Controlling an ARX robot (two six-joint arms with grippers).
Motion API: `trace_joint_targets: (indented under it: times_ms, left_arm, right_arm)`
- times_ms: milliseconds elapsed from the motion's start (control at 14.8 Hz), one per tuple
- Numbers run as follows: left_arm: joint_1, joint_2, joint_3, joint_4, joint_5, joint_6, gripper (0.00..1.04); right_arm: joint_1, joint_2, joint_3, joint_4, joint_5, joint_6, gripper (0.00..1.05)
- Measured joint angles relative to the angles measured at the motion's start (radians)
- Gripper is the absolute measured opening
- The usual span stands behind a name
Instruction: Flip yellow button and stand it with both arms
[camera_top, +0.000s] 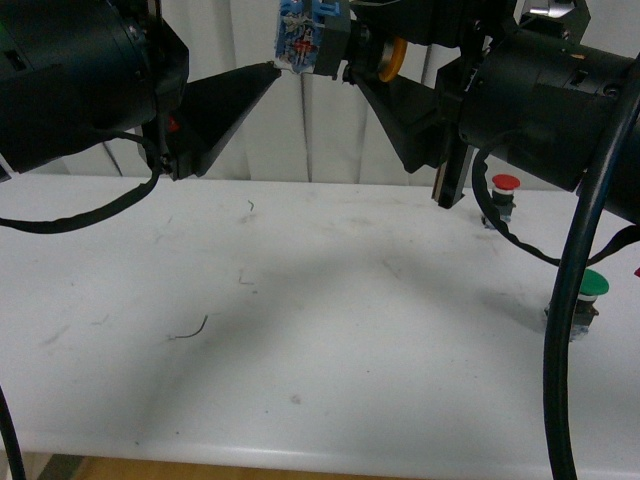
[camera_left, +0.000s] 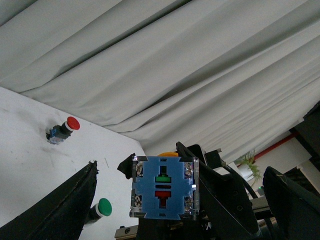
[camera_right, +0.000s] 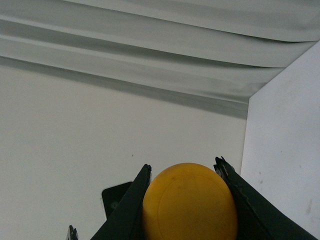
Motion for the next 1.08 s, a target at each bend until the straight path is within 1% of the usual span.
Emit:
trace_joint_targets:
  times_ms: [270,337,405,472,540,675,742,810,877,945,1012,1080]
  left_arm:
    - [0.015,-0.002,-0.005,0.0,-0.006,-0.004,0.98]
    - [0.066,-0.002,-0.004,0.0,0.006,-0.022,0.98]
    - [0.26,-0.034,0.024,-0.254,-0.002,0.095,0.98]
    - [0.501,-0.373,-0.125,-0.451,0.076,0.526,0.98]
    - [0.539,-0.486,-0.19,-0.529,0.111,0.664,0.98]
    - [0.586,-0.7,-0.275,-0.677,0.161,0.888,0.98]
    - [0.599,-0.818,-0.306,-0.758,0.165,0.964,0.98]
    - [0.571,-0.966,-0.339,-0.886,0.027,1.004,0.9]
    - [0.53,-1.079,-0.385,-0.954,-0.111,1.017,0.79]
    - [0.486,-1.171,-0.437,-0.958,-0.243,1.027,0.63]
    - [0.47,-1.195,-0.458,-0.956,-0.287,1.027,0.52]
    - [0.441,-1.233,-0.503,-0.964,-0.324,1.027,0.34]
  right_arm:
    - [0.0,0.0,0.0,0.0,0.0,-0.001,0.36]
    - [-0.002,0.0,-0.001,0.0,0.0,-0.005,0.36]
    - [-0.02,-0.014,-0.004,0.0,-0.019,-0.012,0.36]
    - [-0.052,-0.013,0.0,0.0,-0.023,-0.018,0.36]
    - [-0.051,-0.011,0.01,0.0,-0.023,-0.023,0.36]
    - [-0.037,-0.008,0.03,0.001,-0.024,-0.032,0.36]
    - [-0.032,-0.007,0.033,0.001,-0.023,-0.037,0.36]
    - [-0.026,-0.007,0.033,0.001,-0.019,-0.045,0.36]
    - [-0.019,-0.007,0.033,0.001,-0.017,-0.051,0.36]
    - [-0.012,-0.007,0.032,0.0,-0.012,-0.059,0.36]
    - [-0.005,-0.007,0.032,0.002,-0.011,-0.066,0.36]
    - [0.0,-0.007,0.032,0.0,-0.007,-0.079,0.36]
